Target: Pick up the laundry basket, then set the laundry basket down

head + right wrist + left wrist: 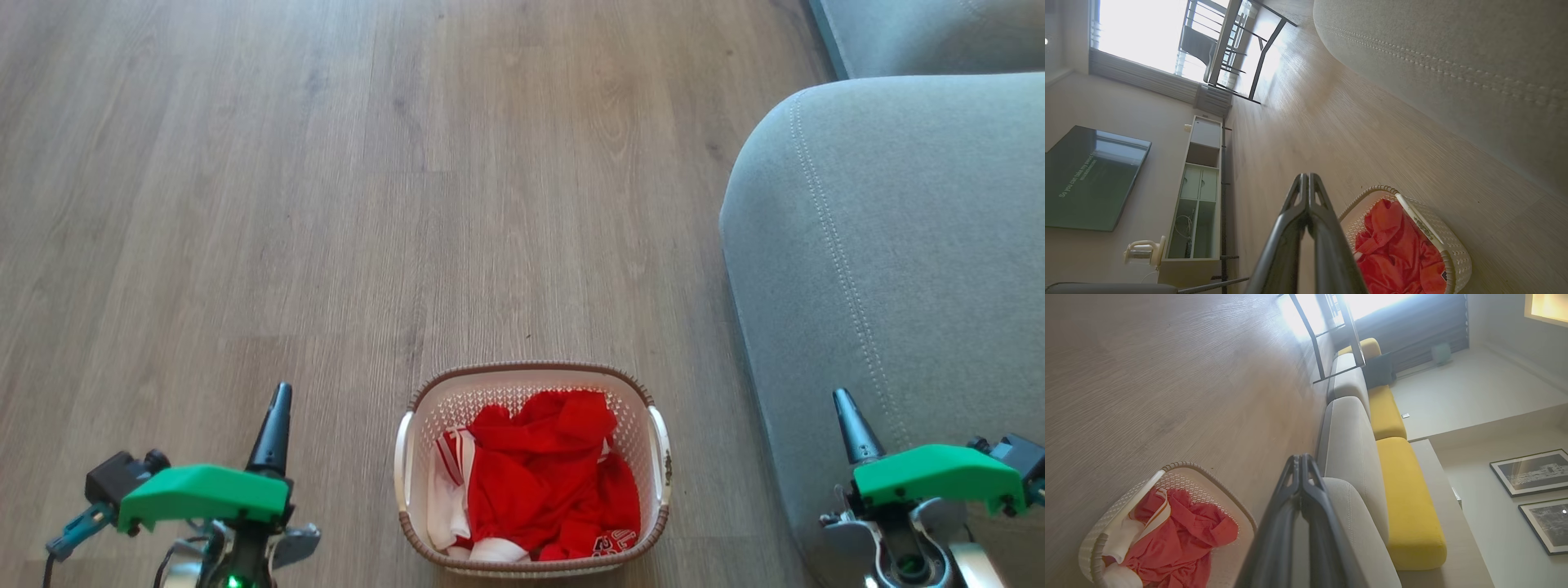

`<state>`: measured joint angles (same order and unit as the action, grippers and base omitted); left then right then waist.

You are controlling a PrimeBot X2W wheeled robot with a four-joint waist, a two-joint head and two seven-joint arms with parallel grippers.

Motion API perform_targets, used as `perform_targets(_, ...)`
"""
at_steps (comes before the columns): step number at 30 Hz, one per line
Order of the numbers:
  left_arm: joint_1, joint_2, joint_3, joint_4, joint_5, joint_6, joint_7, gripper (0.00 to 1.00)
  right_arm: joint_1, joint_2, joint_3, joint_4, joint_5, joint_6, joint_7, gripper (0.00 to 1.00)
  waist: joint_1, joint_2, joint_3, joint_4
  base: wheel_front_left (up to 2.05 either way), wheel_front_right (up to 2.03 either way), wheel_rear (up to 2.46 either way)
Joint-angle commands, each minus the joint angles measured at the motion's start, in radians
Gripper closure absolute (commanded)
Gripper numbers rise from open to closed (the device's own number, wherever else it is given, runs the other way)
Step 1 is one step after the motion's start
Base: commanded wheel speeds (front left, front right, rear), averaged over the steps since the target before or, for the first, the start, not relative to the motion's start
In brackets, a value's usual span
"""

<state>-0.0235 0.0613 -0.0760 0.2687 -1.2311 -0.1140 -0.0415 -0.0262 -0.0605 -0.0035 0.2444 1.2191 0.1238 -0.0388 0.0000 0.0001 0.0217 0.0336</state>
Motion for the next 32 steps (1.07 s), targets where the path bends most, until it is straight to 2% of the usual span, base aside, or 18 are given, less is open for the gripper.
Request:
perform_targets(1,-0.061,0.016,0.04,-0.029,-0.025,-0.006,0.01,1.0,-0.055,-0.015,0.003,-0.029,0.028,0.005,0.008,1.0,0.0,-0.0001,-0.001,-0.001,0.0,0.0,0.0)
perform_targets(32,-0.077,0.014,0.128,-0.026,-0.316,-0.014,0.1,1.0,-0.073,-0.014,-0.058,-0.008,0.325,0.006,0.098,1.0,0.0,-0.0001,-0.014,-0.026,0.0,0.0,0.0)
